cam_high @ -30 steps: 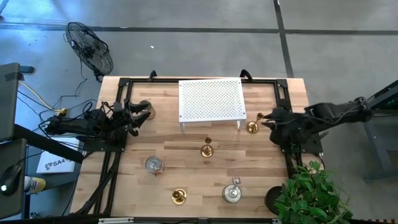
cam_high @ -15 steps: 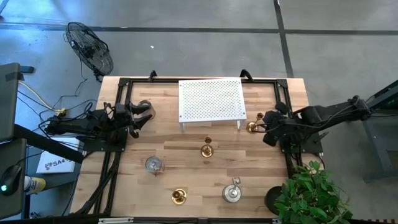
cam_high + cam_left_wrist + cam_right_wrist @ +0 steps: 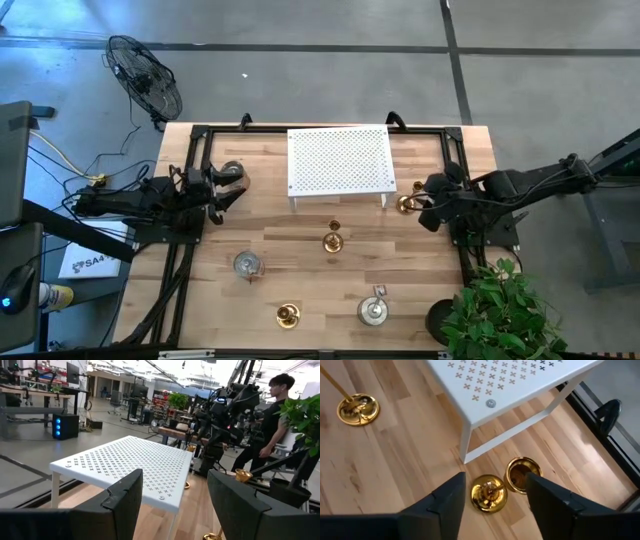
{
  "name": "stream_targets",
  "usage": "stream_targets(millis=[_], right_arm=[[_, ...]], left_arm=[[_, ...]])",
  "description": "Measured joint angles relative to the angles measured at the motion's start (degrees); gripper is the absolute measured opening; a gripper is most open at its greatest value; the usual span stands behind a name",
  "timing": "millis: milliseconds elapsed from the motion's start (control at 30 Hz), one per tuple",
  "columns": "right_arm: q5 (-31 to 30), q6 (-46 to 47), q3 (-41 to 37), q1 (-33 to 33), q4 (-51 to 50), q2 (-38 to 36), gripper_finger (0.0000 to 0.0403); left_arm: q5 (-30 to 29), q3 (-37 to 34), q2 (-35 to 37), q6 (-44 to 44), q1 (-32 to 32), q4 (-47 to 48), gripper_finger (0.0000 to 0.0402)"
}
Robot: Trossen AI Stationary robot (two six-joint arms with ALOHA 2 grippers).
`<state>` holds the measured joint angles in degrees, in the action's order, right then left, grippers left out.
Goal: Pick & Place candle stick holders
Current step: Put the right gold candle holder on the shelf
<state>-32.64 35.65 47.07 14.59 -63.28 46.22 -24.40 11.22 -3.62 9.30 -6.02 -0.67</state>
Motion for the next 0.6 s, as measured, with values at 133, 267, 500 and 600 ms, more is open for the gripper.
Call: stream_targets(millis=[133, 267, 500, 600], right_arm=[[-0.7, 0.4, 0.0, 0.0, -1.2, 0.0, 0.0234], [-0.6, 0.1, 0.0, 0.0, -1.3, 0.0, 0.025], [2.1, -3.8, 0.0, -5.6, -2.3, 0.0, 0.0257], [3.4, -6.0, 0.0, -8.3, -1.5, 0.0, 0.0258]], left_arm=[[0.0, 0.0, 0.0, 0.0, 0.0, 0.0, 0.0221], [0.8, 0.0, 0.0, 0.0, 0.0, 0.0, 0.0221], [0.9, 0.0, 0.0, 0.0, 0.0, 0.0, 0.0221], [0.9, 0.0, 0.0, 0.0, 0.0, 0.0, 0.0221]])
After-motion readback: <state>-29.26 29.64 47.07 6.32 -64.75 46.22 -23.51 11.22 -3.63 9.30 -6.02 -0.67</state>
